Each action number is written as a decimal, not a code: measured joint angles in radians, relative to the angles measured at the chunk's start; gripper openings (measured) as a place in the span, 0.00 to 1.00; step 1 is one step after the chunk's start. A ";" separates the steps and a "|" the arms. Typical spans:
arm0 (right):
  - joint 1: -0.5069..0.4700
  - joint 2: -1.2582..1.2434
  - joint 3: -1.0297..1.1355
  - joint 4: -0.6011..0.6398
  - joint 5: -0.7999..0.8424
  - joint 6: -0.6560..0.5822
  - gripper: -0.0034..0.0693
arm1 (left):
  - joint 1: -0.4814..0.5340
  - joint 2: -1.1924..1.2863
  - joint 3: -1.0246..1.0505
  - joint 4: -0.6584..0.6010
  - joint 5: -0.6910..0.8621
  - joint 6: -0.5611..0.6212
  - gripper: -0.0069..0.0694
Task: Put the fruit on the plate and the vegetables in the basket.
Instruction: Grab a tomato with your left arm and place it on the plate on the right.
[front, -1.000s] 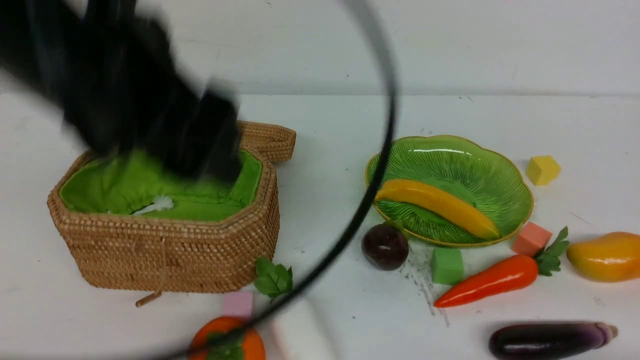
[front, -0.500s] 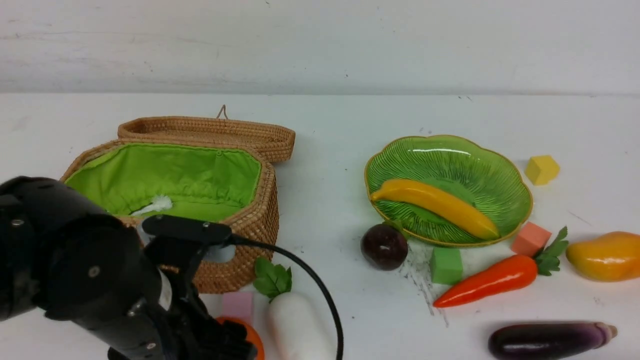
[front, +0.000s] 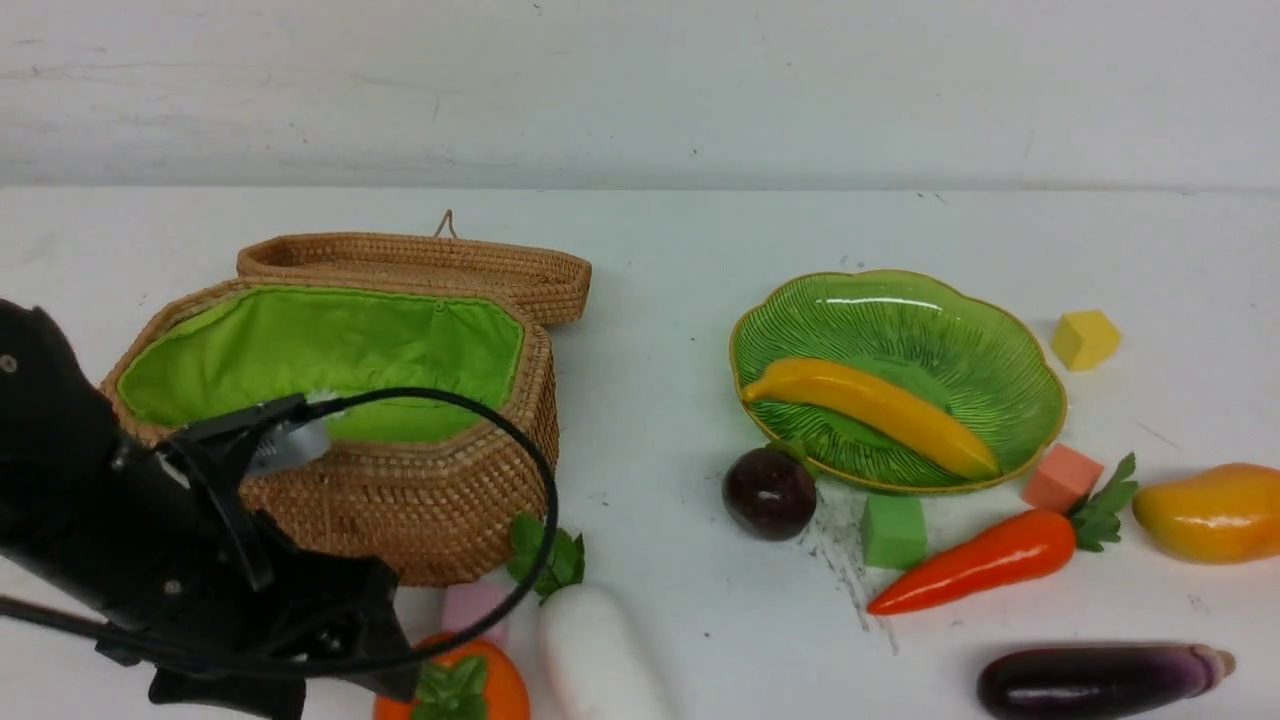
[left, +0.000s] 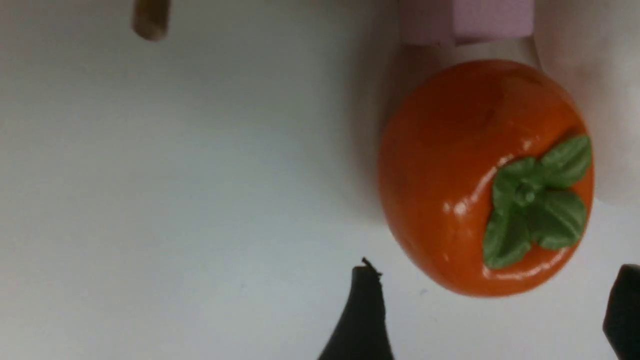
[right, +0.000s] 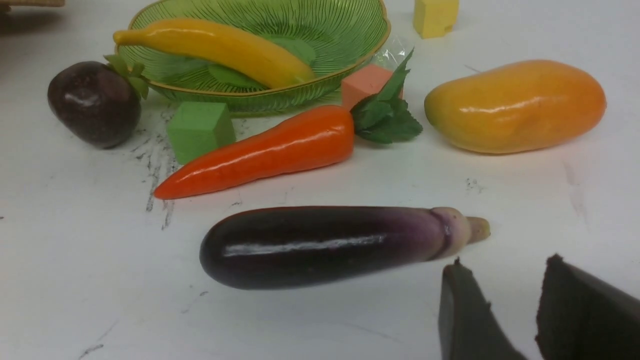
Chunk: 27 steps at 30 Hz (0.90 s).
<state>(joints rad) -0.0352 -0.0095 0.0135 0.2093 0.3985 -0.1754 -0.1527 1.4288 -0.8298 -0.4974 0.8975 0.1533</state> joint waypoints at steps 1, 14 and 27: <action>0.000 0.000 0.000 0.000 0.000 0.000 0.38 | 0.004 0.012 0.000 -0.007 -0.008 0.015 0.86; 0.000 0.000 0.000 0.000 0.000 0.000 0.38 | -0.048 0.266 -0.019 -0.220 -0.057 0.111 0.83; 0.000 0.000 0.000 0.000 0.001 0.000 0.38 | -0.048 0.054 -0.012 -0.130 0.037 0.041 0.71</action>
<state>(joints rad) -0.0352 -0.0095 0.0135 0.2093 0.3993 -0.1754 -0.2010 1.4831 -0.8418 -0.6279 0.9347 0.1947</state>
